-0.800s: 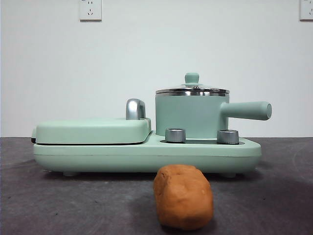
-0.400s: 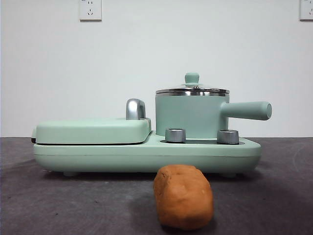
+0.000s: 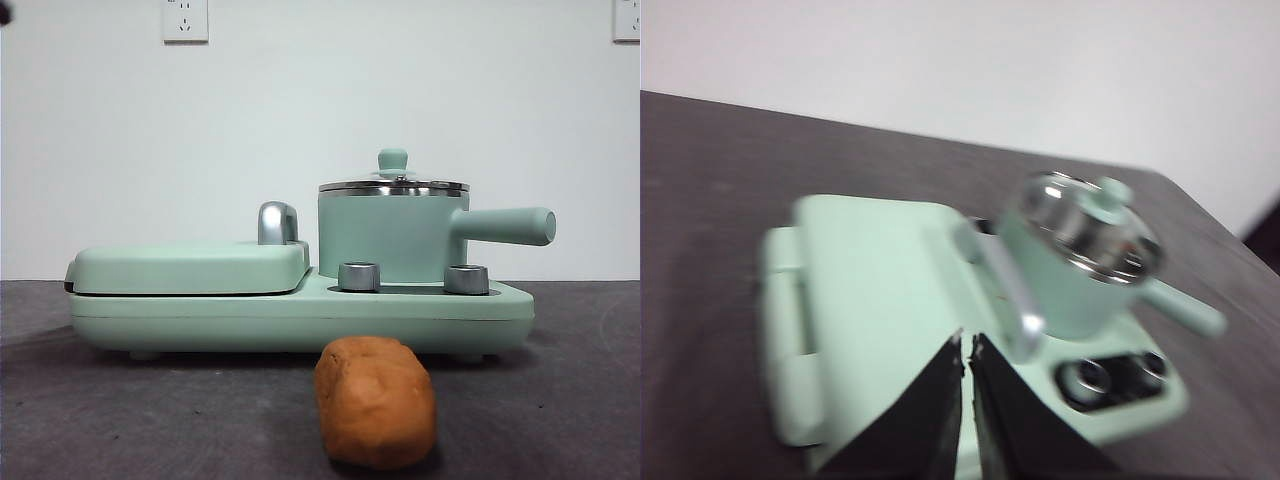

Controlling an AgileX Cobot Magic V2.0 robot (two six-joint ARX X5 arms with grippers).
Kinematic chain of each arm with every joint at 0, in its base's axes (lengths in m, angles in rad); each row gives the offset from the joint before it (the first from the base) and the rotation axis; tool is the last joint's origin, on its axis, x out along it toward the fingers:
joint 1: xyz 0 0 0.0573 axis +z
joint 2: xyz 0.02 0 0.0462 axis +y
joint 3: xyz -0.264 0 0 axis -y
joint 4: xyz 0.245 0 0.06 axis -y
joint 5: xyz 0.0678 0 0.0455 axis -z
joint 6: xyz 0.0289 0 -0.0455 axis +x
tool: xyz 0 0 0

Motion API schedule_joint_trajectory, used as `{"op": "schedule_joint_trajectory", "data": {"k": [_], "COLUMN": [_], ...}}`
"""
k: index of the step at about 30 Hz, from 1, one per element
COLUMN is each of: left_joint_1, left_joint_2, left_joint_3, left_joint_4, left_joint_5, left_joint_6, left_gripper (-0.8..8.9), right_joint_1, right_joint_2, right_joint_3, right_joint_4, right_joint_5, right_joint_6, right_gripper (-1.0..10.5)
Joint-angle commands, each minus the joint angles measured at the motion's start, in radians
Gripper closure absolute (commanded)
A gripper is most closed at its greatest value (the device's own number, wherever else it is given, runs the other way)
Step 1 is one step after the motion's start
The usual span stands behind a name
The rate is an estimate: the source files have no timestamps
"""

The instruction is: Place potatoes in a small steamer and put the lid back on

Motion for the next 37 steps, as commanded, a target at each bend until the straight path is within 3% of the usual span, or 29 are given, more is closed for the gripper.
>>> {"op": "schedule_joint_trajectory", "data": {"k": [1,6,13,19,25,37], "left_joint_1": [-0.023,-0.055,-0.071,-0.076,-0.129,-0.283], "left_joint_2": [0.085,0.172,0.186,0.207,0.329,0.782], "left_joint_3": [0.098,0.181,0.185,0.192,0.295,0.711], "left_joint_4": [-0.044,-0.078,-0.084,-0.055,-0.058,-0.100], "left_joint_5": [0.069,0.182,0.204,0.204,0.204,0.192], "left_joint_6": [0.066,0.085,0.085,0.070,0.072,0.120], "left_gripper": [7.98,7.95,7.51,3.99,3.42,3.44], "right_joint_1": [0.001,0.001,0.001,0.001,0.001,0.001], "right_joint_2": [0.060,0.135,0.150,0.150,0.150,0.150], "right_joint_3": [0.086,0.163,0.168,0.168,0.168,0.168], "right_joint_4": [-0.071,-0.123,-0.124,-0.124,-0.124,-0.124], "right_joint_5": [-0.056,-0.185,-0.200,-0.200,-0.196,-0.198], "right_joint_6": [-0.134,-0.182,-0.181,-0.165,-0.154,-0.135], "right_gripper": [9.3,9.3,9.1,6.7,5.0,4.9]}}
